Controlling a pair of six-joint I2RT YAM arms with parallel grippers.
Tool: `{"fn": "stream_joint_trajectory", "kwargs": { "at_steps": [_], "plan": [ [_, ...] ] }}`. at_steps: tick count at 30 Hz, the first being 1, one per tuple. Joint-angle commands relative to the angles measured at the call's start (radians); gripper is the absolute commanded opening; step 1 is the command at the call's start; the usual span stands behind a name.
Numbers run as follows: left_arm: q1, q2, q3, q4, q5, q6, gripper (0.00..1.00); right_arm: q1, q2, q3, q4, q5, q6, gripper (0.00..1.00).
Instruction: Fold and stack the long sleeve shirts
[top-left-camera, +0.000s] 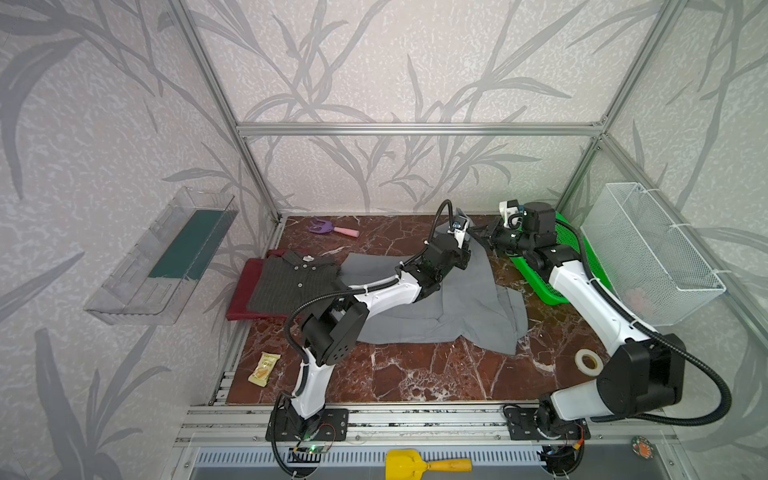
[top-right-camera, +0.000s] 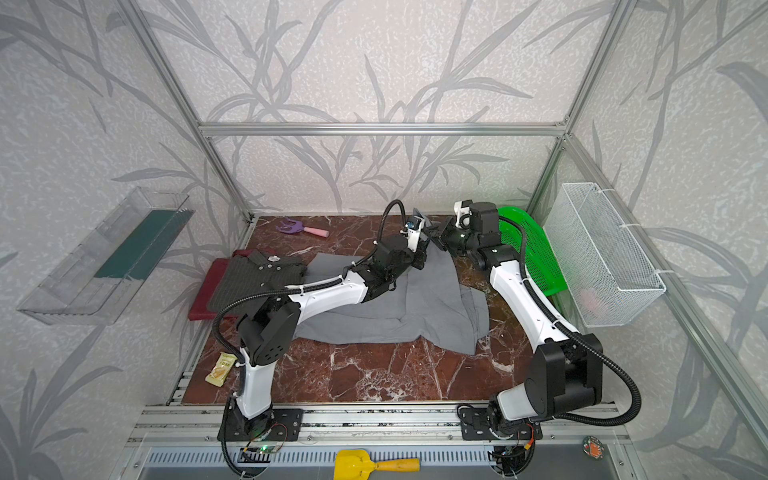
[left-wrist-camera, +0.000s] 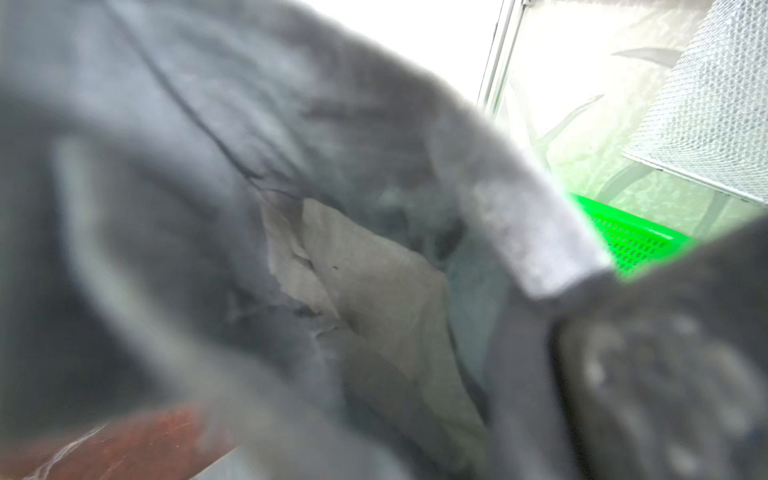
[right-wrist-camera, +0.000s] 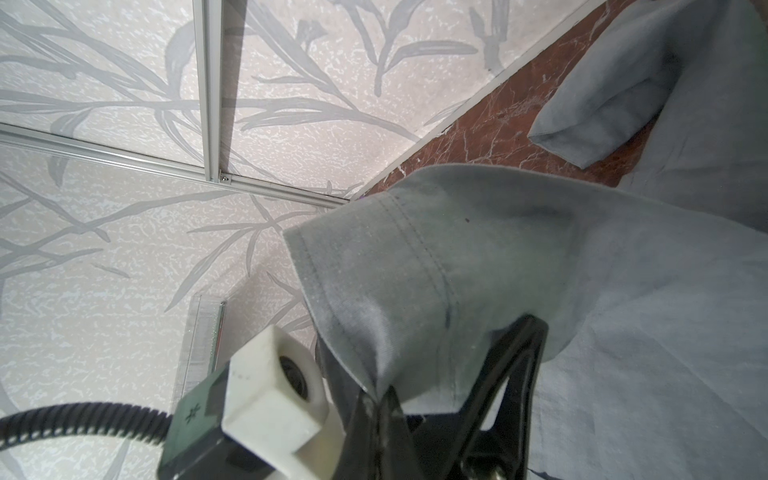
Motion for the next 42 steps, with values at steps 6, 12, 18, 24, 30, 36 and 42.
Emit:
{"fn": "stream_joint_trajectory", "kwargs": {
  "at_steps": [6, 12, 18, 24, 30, 36, 42],
  "plan": [
    [0.004, 0.021, 0.026, 0.027, 0.020, -0.018, 0.03, -0.002, -0.058, -0.017, 0.044, -0.014, 0.016, 0.00],
    [0.012, 0.004, 0.028, 0.026, 0.022, -0.002, 0.00, -0.004, -0.087, -0.052, 0.069, 0.003, 0.020, 0.00],
    [0.080, -0.006, -0.015, 0.118, 0.237, -0.110, 0.00, -0.033, -0.141, -0.087, 0.076, 0.004, 0.005, 0.00],
    [0.101, -0.025, -0.058, 0.213, 0.378, -0.096, 0.00, -0.078, -0.215, -0.102, 0.032, -0.012, -0.035, 0.12],
    [0.121, -0.058, -0.153, 0.400, 0.562, -0.135, 0.00, -0.156, -0.339, -0.137, -0.028, -0.026, -0.081, 0.35],
    [0.128, -0.119, -0.273, 0.557, 0.737, -0.193, 0.00, -0.210, -0.493, -0.177, -0.161, 0.136, -0.138, 0.45],
    [0.139, -0.209, -0.376, 0.578, 0.781, -0.265, 0.00, -0.215, -0.507, -0.197, -0.271, 0.188, -0.187, 0.46]
  ]
}}
